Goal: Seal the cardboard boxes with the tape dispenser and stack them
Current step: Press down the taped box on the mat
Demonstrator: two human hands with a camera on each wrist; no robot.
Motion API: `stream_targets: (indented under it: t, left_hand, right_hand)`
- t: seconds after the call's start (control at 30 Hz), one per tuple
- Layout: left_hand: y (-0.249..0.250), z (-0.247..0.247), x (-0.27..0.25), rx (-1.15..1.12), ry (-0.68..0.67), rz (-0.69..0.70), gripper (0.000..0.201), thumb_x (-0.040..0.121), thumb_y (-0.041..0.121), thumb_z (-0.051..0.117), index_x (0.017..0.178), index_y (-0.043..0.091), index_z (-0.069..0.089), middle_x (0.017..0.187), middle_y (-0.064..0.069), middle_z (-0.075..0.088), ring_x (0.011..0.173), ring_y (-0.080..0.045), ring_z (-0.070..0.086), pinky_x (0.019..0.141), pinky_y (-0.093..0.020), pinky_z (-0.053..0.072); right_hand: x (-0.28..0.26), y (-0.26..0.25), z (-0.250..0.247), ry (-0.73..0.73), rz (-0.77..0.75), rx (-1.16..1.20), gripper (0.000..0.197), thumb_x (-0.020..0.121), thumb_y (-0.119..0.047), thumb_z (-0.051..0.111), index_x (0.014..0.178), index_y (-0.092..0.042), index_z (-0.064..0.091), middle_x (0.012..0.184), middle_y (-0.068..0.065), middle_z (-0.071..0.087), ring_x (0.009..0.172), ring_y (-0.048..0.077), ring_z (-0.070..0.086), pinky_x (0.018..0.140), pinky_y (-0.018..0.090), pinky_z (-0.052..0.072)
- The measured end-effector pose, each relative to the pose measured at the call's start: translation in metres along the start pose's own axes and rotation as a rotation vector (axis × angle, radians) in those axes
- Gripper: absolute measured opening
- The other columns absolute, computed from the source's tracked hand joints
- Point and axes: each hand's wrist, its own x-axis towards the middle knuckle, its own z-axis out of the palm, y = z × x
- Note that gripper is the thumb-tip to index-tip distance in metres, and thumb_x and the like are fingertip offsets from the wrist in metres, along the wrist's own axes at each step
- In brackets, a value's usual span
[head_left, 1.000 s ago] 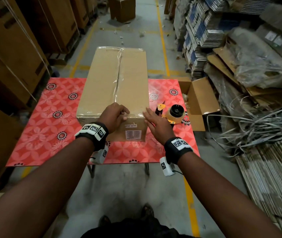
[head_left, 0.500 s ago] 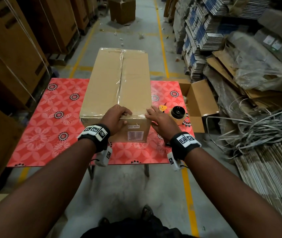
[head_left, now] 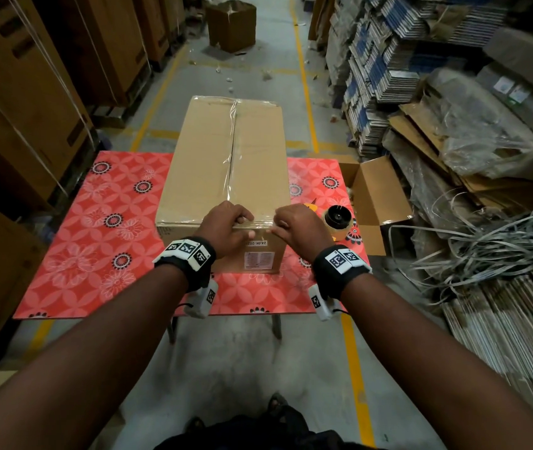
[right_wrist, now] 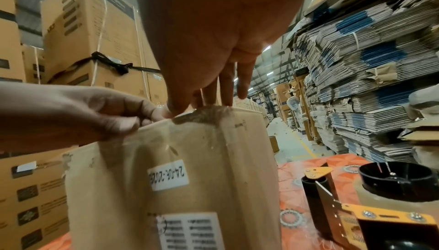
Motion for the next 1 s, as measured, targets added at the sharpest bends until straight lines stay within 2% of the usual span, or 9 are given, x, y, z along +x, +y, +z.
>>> stream_targets:
  t: [0.13,0.3,0.43,0.5,0.57,0.73,0.8,0.87,1.0]
  left_hand:
    - [0.002,-0.001,-0.005,0.167,0.05,-0.071,0.024,0.082,0.032,0.071,0.103,0.031,0.061,0.09,0.007,0.047,0.088,-0.014,0.047,0.083,-0.036,0.04]
    - [-0.005,-0.001,-0.014,0.234,0.01,-0.064,0.049,0.072,0.012,0.074,0.113,0.033,0.057,0.103,0.004,0.051,0.101,-0.021,0.049,0.088,-0.038,0.035]
    - [-0.007,-0.011,-0.014,0.201,-0.014,-0.046,0.039,0.074,0.037,0.076,0.11,0.035,0.059,0.098,0.01,0.047,0.099,-0.014,0.046,0.087,-0.037,0.031]
    - [-0.016,-0.02,-0.016,0.201,0.036,-0.059,0.027,0.079,0.042,0.07,0.103,0.035,0.06,0.094,0.011,0.046,0.098,-0.014,0.046,0.087,-0.037,0.03]
    - [-0.031,-0.03,-0.021,0.201,0.058,-0.094,0.023,0.079,0.035,0.071,0.1,0.034,0.06,0.092,0.011,0.046,0.097,-0.016,0.048,0.085,-0.037,0.03]
    - [-0.067,-0.048,-0.039,0.245,0.048,-0.099,0.04,0.07,0.018,0.076,0.102,0.034,0.059,0.094,0.012,0.042,0.097,-0.02,0.049,0.079,-0.035,0.028]
    - [-0.071,-0.055,-0.041,0.214,0.039,-0.094,0.036,0.07,0.028,0.079,0.099,0.034,0.059,0.094,0.011,0.044,0.096,-0.018,0.048,0.082,-0.037,0.031]
    - [-0.071,-0.061,-0.04,0.199,0.039,-0.094,0.028,0.073,0.04,0.077,0.093,0.035,0.058,0.092,0.01,0.047,0.093,-0.014,0.046,0.084,-0.037,0.031]
    - [-0.076,-0.068,-0.041,0.232,0.064,-0.121,0.016,0.08,0.033,0.071,0.086,0.034,0.057,0.088,0.011,0.047,0.093,-0.018,0.05,0.077,-0.034,0.025]
  right_hand:
    - [-0.001,-0.006,0.007,0.028,0.038,0.0,0.026,0.081,-0.034,0.077,0.088,-0.01,0.069,0.096,0.008,0.062,0.09,0.028,0.054,0.071,0.038,0.047]
    - [-0.006,-0.019,0.009,0.001,0.102,-0.137,0.028,0.072,-0.018,0.075,0.094,-0.011,0.059,0.096,0.009,0.053,0.09,0.03,0.051,0.069,0.044,0.048]
    - [0.005,-0.036,0.009,0.038,0.119,-0.121,0.032,0.078,-0.042,0.074,0.09,-0.015,0.062,0.092,0.006,0.056,0.088,0.025,0.05,0.075,0.039,0.04]
    - [0.012,-0.042,0.012,0.023,0.115,-0.099,0.03,0.081,-0.043,0.072,0.089,-0.016,0.062,0.091,0.005,0.055,0.089,0.025,0.051,0.074,0.038,0.04]
    - [0.013,-0.042,0.015,0.028,0.125,-0.066,0.028,0.08,-0.04,0.074,0.088,-0.016,0.062,0.091,0.004,0.055,0.088,0.025,0.05,0.073,0.038,0.042]
    - [0.004,-0.041,0.016,0.026,0.096,-0.126,0.025,0.071,-0.015,0.073,0.093,-0.014,0.061,0.093,0.006,0.054,0.088,0.028,0.051,0.073,0.043,0.048]
    - [0.01,-0.049,0.017,0.022,0.116,-0.147,0.026,0.072,-0.021,0.076,0.093,-0.016,0.061,0.093,0.006,0.054,0.089,0.028,0.052,0.074,0.04,0.045]
    - [0.021,-0.063,0.018,-0.002,0.147,-0.115,0.028,0.078,-0.036,0.075,0.093,-0.018,0.061,0.095,0.005,0.056,0.093,0.026,0.051,0.077,0.04,0.041]
    - [0.032,-0.083,0.027,-0.04,0.181,-0.122,0.032,0.08,-0.046,0.071,0.093,-0.019,0.06,0.097,0.003,0.056,0.097,0.026,0.051,0.08,0.041,0.04]
